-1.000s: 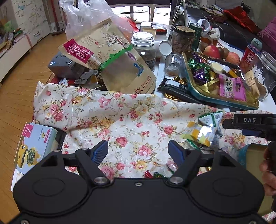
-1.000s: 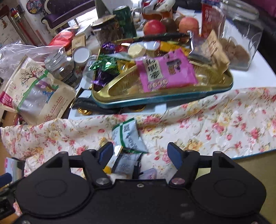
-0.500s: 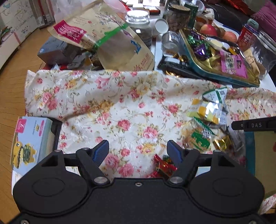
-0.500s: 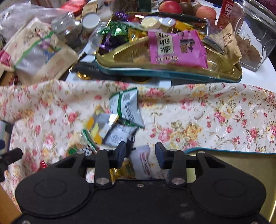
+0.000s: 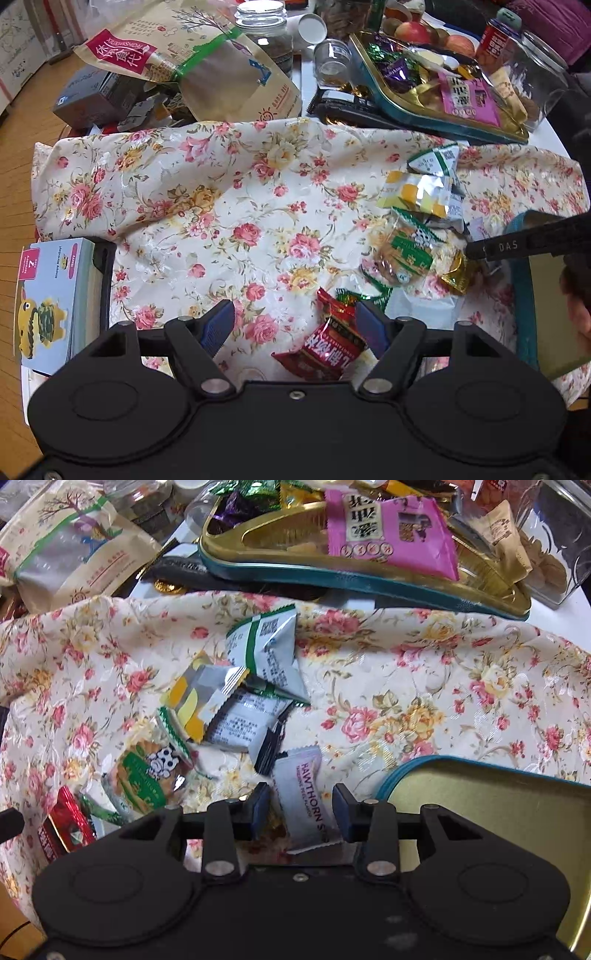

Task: Organize snacks
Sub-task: 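Grasp the white Hawthorn strip packet with the right gripper, then lift the Hawthorn packet with the right gripper while the left gripper grasps the red candy packet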

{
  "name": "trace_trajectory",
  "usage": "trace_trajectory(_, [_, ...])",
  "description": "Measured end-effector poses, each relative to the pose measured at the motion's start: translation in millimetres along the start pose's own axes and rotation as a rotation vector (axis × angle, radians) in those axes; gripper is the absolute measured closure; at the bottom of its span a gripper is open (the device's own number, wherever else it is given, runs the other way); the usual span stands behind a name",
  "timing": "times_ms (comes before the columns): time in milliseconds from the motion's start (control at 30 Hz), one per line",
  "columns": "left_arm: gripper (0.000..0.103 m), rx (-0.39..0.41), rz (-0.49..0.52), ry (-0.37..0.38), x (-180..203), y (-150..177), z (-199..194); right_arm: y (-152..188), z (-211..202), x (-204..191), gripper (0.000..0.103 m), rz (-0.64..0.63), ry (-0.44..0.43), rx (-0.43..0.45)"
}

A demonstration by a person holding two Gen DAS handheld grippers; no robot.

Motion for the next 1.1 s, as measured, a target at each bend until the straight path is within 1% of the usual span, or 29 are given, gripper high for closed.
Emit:
trace_trajectory(67, [0.030, -0.001, 0.036, -0.003, 1, 5, 1, 3, 1, -4, 0.076, -0.011, -0.003, -0.007])
trace_trajectory(133, [0.030, 0.005, 0.077, -0.012, 2, 10, 2, 5, 0, -10, 0.078, -0.026, 0.000, 0.001])
trace_trajectory(200, [0.030, 0.007, 0.120, -0.005, 5, 16, 3, 5, -4, -13, 0.078, -0.020, -0.016, 0.014])
trace_trajectory(267, [0.030, 0.003, 0.156, 0.016, 9, 20, 3, 5, -9, -13, 0.079, 0.013, -0.058, 0.026])
trace_trajectory(400, [0.030, -0.009, 0.226, 0.093, 20, 29, 0, 5, -17, -7, 0.079, 0.098, -0.148, 0.041])
trace_trajectory(500, [0.030, -0.002, 0.267, 0.129, 26, 33, -4, 4, -23, 0, 0.079, 0.117, -0.145, 0.050])
trace_trajectory(667, [0.030, 0.002, 0.316, 0.127, 31, 39, -3, 3, -30, 5, 0.079, 0.112, -0.132, 0.067])
trace_trajectory(733, [0.030, 0.000, 0.316, 0.120, 30, 40, -1, 5, -35, 7, 0.079, 0.105, -0.130, 0.076])
trace_trajectory(933, [0.030, -0.041, 0.296, 0.084, 22, 43, 17, 6, -42, 4, 0.079, 0.087, -0.127, 0.091])
trace_trajectory(1033, [0.030, -0.059, 0.268, 0.076, 21, 41, 23, 6, -44, 2, 0.079, 0.079, -0.121, 0.097])
trace_trajectory(1067, [0.031, -0.066, 0.256, 0.077, 20, 40, 26, 6, -44, 1, 0.079, 0.076, -0.119, 0.099])
trace_trajectory(1100, [0.034, -0.073, 0.244, 0.072, 19, 39, 28, 6, -44, 1, 0.079, 0.075, -0.116, 0.101])
Point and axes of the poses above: each gripper's, at about its wrist camera, not at the fingertips, and z roughly the way its jaws point, x to its right, y to its underside, the point moved 7 cm from there along z, roughly the way its jaws point, and after that the axes turned 15 degrees about -z, right-handed, at the moved point
